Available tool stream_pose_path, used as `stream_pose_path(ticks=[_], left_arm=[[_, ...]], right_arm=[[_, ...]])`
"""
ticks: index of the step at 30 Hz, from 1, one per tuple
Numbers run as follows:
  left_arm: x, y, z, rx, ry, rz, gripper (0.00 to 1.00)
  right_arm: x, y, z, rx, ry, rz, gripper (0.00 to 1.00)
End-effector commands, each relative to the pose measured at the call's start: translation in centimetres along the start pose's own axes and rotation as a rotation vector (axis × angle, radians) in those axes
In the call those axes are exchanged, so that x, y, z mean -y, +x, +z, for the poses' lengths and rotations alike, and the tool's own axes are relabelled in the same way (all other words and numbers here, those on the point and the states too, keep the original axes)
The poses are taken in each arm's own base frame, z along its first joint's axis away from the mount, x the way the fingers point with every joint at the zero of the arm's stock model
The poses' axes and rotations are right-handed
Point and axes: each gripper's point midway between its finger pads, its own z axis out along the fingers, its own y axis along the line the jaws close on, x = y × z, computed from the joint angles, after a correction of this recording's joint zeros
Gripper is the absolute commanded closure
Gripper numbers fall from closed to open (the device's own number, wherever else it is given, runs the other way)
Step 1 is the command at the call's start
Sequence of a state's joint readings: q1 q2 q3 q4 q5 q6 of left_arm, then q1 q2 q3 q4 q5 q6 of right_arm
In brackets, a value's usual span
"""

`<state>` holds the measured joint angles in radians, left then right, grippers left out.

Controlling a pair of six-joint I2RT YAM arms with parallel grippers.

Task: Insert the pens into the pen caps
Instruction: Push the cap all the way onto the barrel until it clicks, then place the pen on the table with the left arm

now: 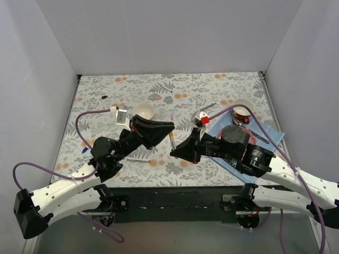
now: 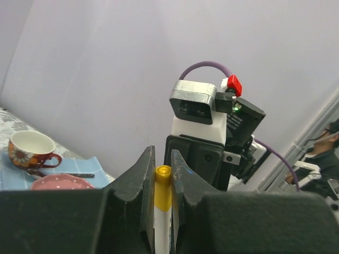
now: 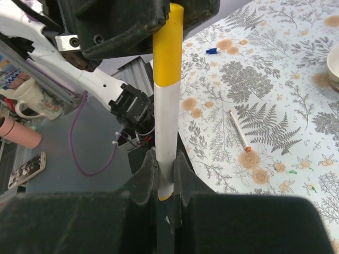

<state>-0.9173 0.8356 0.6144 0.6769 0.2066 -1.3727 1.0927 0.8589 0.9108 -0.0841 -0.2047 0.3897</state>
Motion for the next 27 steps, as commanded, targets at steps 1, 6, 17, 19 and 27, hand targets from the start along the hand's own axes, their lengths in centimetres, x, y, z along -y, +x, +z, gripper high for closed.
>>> stream_pose_path(ticks=[1, 6, 17, 19, 27], left_arm=[[-2.8, 11.6, -4.4, -0.446, -0.067, -0.1, 1.0], [-4.1, 12.8, -5.4, -0.473, -0.114, -0.095, 1.0], [-2.6, 11.8, -5.8, -0.419, -0.061, -0.152, 1.0], [-2.5, 11.8, -5.8, -0.424, -0.052, -0.162, 1.0], [-4.2, 9.2, -3.4, -0.376, -0.183, -0.079, 1.0]], right_arm=[[-1.9, -16.5, -2.6, 0.568, 0.051, -0.08, 0.99], [-1.2, -17.4, -2.0, 0.596, 0.089, -0.1, 0.99], [-1.6, -17.8, -2.8, 0.66, 0.056, -0.161, 0.99], [-1.4, -16.3, -2.9, 0.653, 0.037, -0.165, 0.99], [-1.1, -12.1, -2.5, 0.486, 0.023, -0.111, 0.68]])
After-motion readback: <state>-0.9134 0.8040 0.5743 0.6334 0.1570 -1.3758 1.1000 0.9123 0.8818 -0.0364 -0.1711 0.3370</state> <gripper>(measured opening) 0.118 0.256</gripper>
